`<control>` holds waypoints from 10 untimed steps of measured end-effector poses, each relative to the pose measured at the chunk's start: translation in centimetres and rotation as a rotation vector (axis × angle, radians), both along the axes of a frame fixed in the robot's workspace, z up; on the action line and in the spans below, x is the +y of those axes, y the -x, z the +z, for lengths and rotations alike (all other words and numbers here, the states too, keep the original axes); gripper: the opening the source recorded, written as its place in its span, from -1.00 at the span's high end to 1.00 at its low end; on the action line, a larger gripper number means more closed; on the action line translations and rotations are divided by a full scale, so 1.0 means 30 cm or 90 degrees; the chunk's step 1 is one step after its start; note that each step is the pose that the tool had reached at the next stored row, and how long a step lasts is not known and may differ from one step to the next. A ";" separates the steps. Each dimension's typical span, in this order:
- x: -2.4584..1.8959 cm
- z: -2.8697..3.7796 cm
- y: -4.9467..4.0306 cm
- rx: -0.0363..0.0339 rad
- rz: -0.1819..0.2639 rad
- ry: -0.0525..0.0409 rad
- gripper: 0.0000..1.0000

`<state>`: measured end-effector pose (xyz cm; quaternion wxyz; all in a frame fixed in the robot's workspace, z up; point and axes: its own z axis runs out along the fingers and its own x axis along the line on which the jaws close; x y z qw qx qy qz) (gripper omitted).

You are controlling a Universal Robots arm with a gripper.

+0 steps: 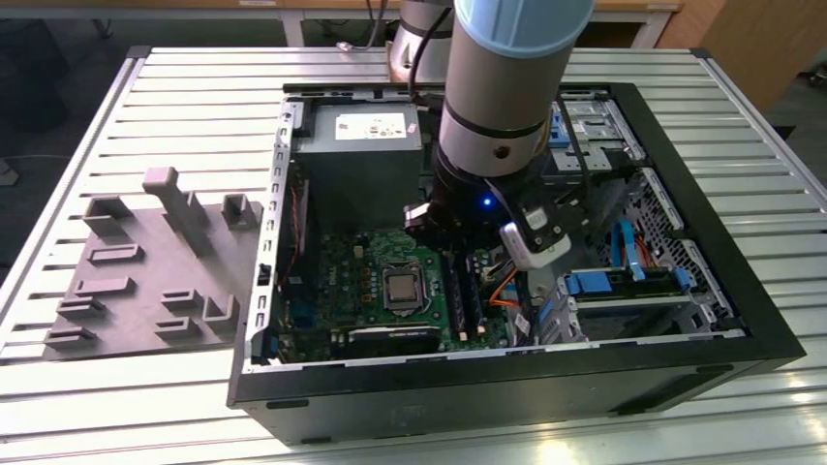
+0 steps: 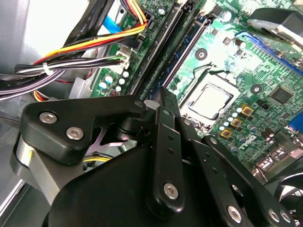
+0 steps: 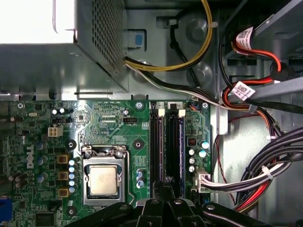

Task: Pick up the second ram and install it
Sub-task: 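Press down the second ram until it locks into place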

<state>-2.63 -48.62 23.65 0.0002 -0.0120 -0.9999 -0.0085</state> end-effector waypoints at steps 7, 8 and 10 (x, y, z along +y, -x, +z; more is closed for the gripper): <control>-0.011 0.000 0.000 0.0000 0.000 0.0001 0.79; -0.013 0.000 0.000 0.0000 0.000 0.0000 0.79; -0.016 0.000 0.000 0.0000 0.000 0.0000 0.79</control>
